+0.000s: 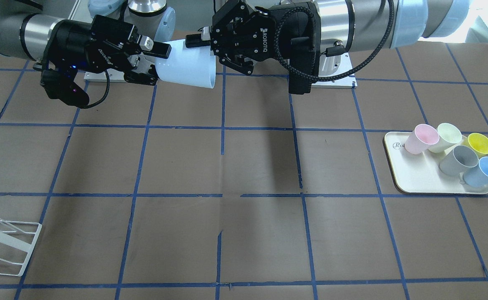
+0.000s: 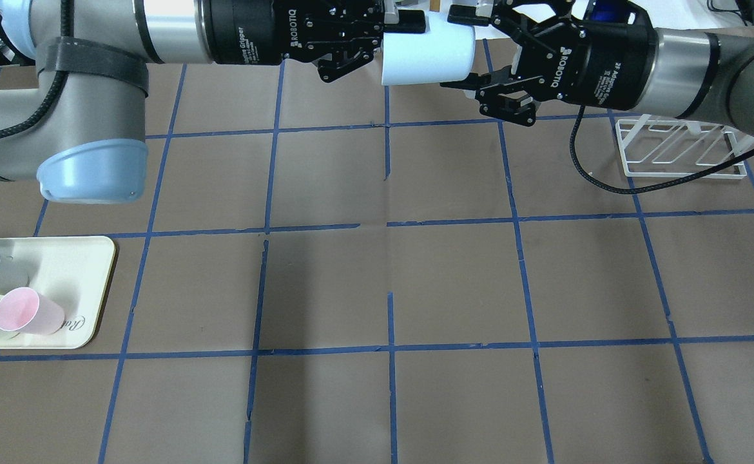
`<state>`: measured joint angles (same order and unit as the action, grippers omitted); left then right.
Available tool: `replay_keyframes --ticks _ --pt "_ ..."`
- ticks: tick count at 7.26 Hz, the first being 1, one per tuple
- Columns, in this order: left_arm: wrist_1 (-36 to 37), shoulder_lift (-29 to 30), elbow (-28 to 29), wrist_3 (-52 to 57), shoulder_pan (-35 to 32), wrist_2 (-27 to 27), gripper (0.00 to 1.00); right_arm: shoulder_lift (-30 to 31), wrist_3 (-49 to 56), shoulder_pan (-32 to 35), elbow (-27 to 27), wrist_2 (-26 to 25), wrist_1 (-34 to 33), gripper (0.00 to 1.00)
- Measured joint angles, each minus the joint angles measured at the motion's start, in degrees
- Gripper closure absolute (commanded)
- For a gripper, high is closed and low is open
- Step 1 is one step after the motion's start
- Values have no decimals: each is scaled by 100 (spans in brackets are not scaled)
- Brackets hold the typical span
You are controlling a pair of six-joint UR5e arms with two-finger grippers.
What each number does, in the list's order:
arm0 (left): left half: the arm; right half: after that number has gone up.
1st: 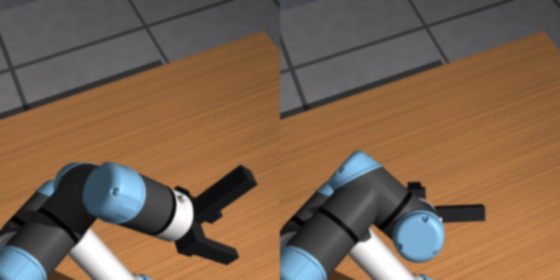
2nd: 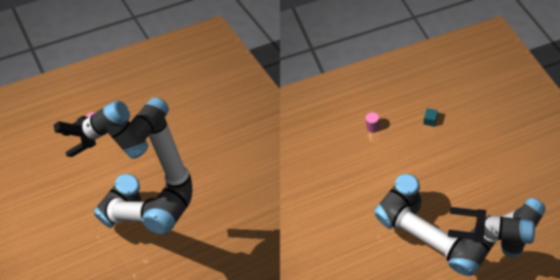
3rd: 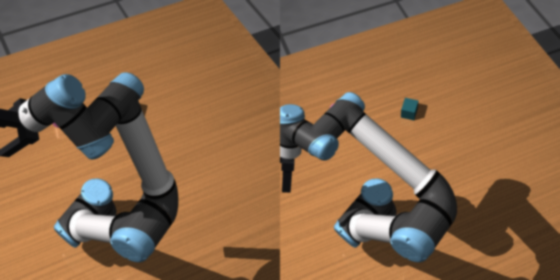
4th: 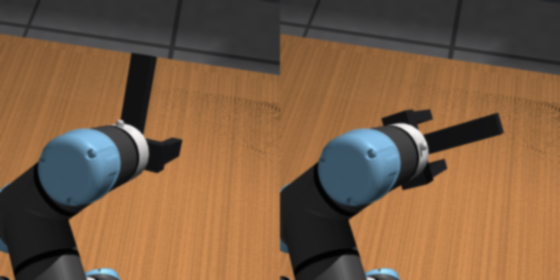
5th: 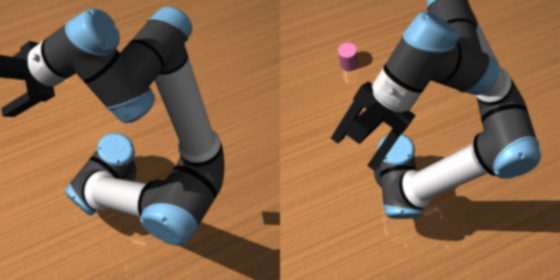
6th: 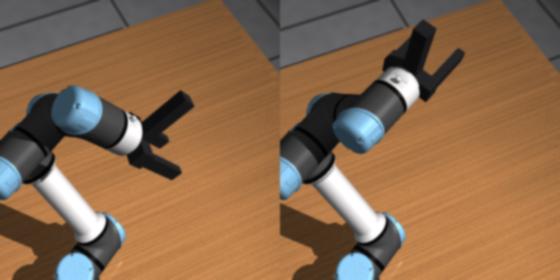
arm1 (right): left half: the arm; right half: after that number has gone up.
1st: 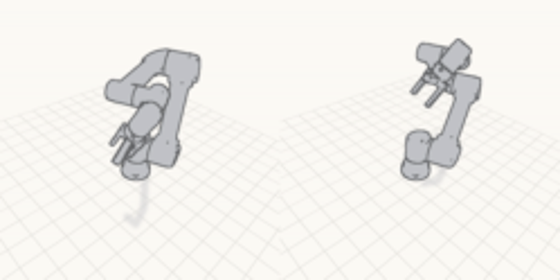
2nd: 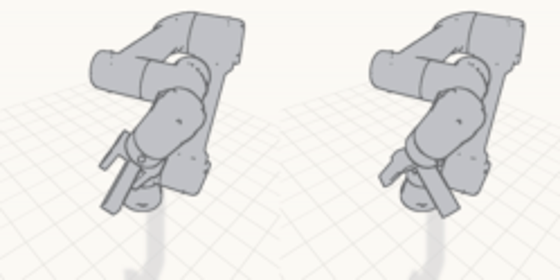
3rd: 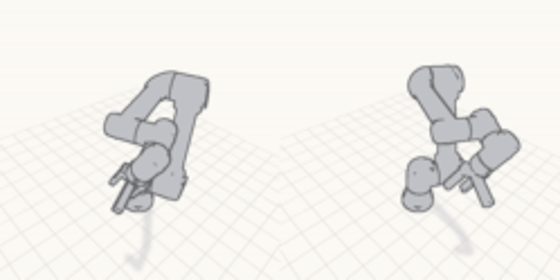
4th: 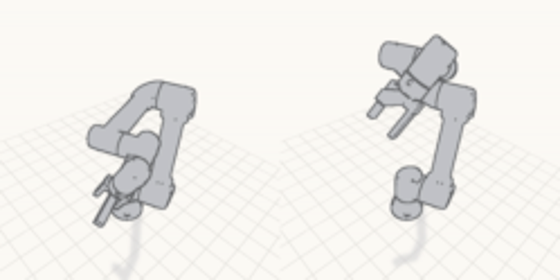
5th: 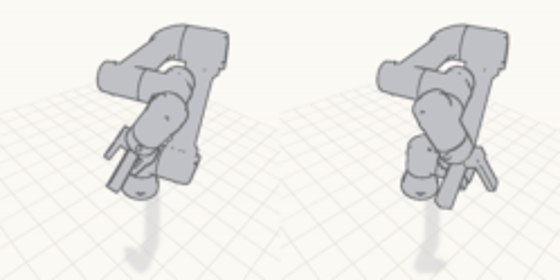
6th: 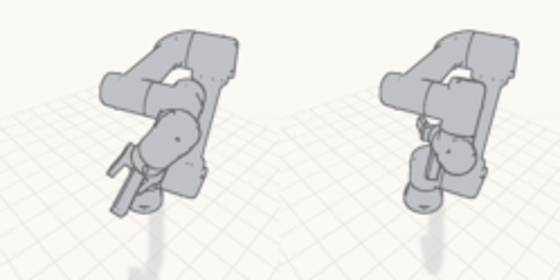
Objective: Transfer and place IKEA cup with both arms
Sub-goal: 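Open the right gripper and pull it away from the cup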
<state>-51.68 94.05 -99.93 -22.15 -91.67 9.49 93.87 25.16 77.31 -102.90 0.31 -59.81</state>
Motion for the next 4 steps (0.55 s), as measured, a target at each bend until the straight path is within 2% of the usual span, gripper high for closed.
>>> replay_keyframes --ticks 4 --pt "2 -25 6 -51 16 4 100 20 -335 -57 16 -59 -95 0"
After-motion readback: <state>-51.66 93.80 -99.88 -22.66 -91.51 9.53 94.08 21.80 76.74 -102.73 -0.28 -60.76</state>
